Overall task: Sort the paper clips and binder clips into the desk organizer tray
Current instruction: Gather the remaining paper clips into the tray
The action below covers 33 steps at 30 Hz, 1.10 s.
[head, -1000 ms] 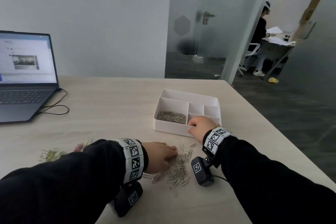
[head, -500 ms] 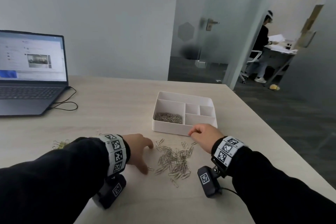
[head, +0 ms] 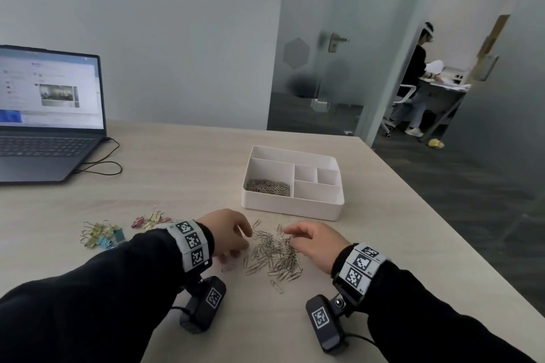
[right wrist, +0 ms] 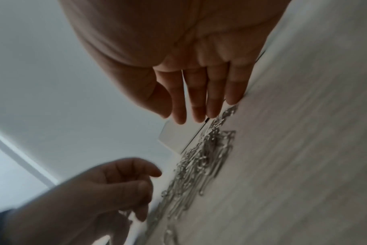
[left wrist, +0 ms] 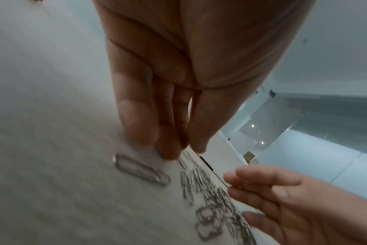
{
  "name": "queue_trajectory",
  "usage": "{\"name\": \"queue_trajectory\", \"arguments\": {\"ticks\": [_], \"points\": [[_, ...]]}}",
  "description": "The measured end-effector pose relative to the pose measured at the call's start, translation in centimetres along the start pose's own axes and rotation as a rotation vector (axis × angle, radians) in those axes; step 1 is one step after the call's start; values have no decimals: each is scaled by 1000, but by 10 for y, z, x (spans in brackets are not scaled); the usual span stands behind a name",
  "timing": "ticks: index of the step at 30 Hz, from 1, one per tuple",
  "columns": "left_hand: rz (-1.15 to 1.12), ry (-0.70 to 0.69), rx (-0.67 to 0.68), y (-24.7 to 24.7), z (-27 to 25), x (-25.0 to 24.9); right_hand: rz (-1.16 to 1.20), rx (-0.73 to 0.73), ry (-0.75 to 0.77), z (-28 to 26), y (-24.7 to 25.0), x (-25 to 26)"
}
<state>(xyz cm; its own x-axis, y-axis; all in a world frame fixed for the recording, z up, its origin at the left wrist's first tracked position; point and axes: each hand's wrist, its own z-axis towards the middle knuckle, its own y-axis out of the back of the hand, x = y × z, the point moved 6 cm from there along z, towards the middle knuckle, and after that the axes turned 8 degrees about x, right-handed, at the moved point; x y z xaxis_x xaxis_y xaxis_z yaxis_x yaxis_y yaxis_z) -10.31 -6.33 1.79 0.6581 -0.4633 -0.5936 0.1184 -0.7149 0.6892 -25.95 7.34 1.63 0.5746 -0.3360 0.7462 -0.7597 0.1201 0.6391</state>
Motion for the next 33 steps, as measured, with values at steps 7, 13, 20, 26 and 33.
{"name": "queue_trajectory", "arguments": {"ticks": [7, 13, 20, 26, 33], "points": [[-124, 121, 247, -3, -17, 26, 378, 81, -89, -25, -2, -5], [-368, 56, 298, -26, -8, 13, 568, 381, -160, -33, -50, 12], [-395, -51, 105, -21, 9, -8, 720, 131, -93, -9, -34, 15], [201, 0, -89, 14, 15, 8, 122, -25, -158, -10, 13, -19], [540, 53, 45, 4, 25, -17, -385, 165, -300, 10, 15, -15]]}}
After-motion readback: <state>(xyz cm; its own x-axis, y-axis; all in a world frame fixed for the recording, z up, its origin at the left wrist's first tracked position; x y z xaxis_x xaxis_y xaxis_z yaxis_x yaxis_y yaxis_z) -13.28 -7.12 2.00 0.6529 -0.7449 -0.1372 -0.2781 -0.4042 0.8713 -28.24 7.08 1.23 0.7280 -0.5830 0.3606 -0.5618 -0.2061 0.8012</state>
